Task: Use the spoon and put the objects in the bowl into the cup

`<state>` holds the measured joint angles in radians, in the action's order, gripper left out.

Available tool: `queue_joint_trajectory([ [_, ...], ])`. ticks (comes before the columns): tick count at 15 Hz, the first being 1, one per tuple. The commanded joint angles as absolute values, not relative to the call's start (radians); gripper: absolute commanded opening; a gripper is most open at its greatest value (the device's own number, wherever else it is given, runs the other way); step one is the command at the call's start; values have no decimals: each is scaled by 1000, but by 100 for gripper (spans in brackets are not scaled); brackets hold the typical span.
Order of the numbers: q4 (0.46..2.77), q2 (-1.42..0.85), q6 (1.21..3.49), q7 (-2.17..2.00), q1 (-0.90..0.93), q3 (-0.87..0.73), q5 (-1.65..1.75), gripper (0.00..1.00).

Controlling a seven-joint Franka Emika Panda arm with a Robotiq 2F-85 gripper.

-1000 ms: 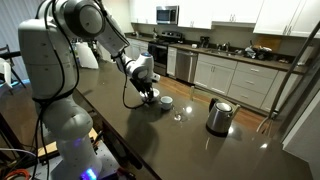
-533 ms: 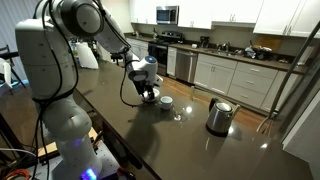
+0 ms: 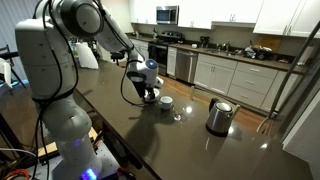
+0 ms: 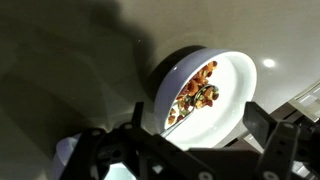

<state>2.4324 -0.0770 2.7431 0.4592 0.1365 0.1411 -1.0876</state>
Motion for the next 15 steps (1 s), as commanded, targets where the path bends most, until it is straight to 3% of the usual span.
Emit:
queue_joint_trajectory([
  [1,2423,-86,2756,590,134,153,-1218,100],
  [15,2294,-227,2650,879,94,104,-1484,100],
])
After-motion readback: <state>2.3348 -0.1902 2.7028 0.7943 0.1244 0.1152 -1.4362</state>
